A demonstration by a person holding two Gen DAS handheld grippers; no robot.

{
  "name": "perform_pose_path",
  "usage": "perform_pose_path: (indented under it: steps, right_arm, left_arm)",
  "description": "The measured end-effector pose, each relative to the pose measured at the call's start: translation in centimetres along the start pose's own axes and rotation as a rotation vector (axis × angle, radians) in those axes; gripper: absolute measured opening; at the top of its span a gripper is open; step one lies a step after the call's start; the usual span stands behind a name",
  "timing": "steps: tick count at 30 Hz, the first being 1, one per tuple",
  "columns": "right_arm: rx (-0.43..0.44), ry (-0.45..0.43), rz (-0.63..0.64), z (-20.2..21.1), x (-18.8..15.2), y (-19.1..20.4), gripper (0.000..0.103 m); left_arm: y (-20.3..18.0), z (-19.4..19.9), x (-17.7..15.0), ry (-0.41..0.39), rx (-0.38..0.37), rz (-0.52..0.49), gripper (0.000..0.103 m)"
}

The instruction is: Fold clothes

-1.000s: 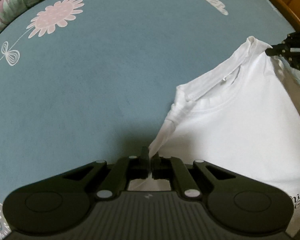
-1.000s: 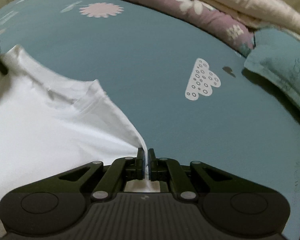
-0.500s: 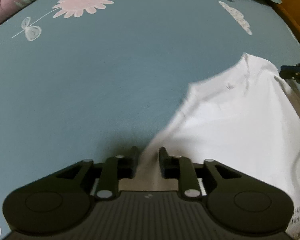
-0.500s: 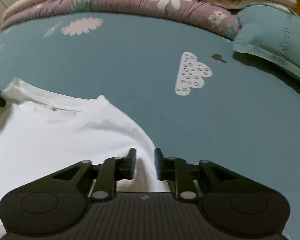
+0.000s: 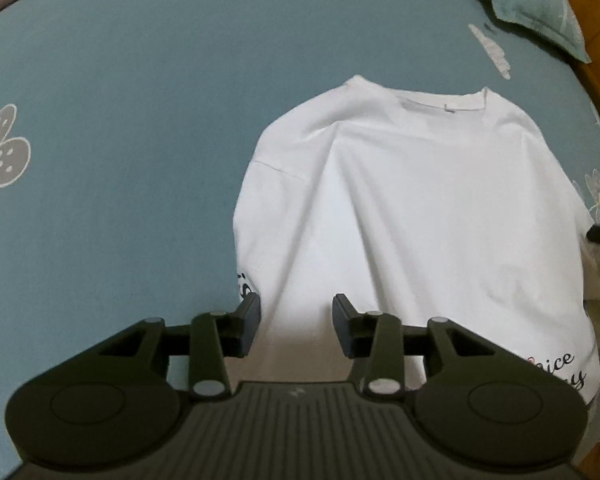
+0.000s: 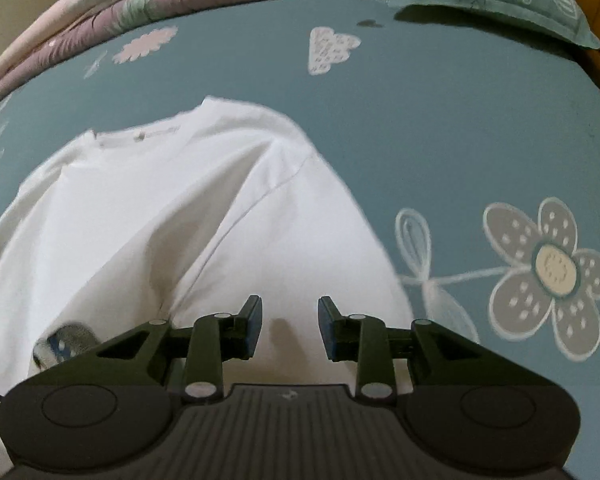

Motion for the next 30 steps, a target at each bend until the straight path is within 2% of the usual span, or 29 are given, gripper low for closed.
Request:
perform_pose_path:
  steps: [2, 5, 10, 14, 20, 26, 30]
  right_arm:
    - [0.012, 0.013, -0.014, -0.2, -0.5, 0.4, 0.036]
    - [0.019, 0.025, -0.011, 0.1, -1.4, 0.7, 0.036]
    - [0.026, 0.024, 0.011, 1.0, -2.1, 1.0, 0.037]
    - [0.042, 0.019, -0.005, 1.4, -1.9, 1.2, 0.037]
    - [0.053, -0.007, 0.065, 1.9, -1.3, 3.4, 0.038]
    - [0.072, -0.035, 0.145, 3.0, -0.7, 6.1, 0.039]
    - [0.087, -0.056, 0.197, 3.9, -0.3, 8.0, 0.042]
  left_arm:
    - [0.5, 0.2, 0.3, -0.033, 0.03, -0.004, 0.039]
    - [2.8, 0.7, 0.2, -0.042, -0.012, 0.105, 0.039]
    - [6.4, 2.3, -0.3, -0.122, -0.077, 0.247, 0.039]
    - [8.4, 1.6, -1.8, -0.091, -0.111, 0.337, 0.036]
    - [7.4, -0.2, -5.0, -0.014, -0.085, 0.296, 0.036]
    - [4.3, 1.0, -6.4, -0.09, -0.043, 0.183, 0.036]
    - [3.4, 2.2, -7.7, -0.128, -0.084, 0.198, 0.038]
Point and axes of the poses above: each gripper's, at about its wrist camera, not at the fingertips, and z roughly against the way its jaws point, y to its left, x to its top, the point moved 5 cm from there along -z, roughly the way its jaws point, and after that the axes turned 9 degrees about -x, right-handed, at the moved point
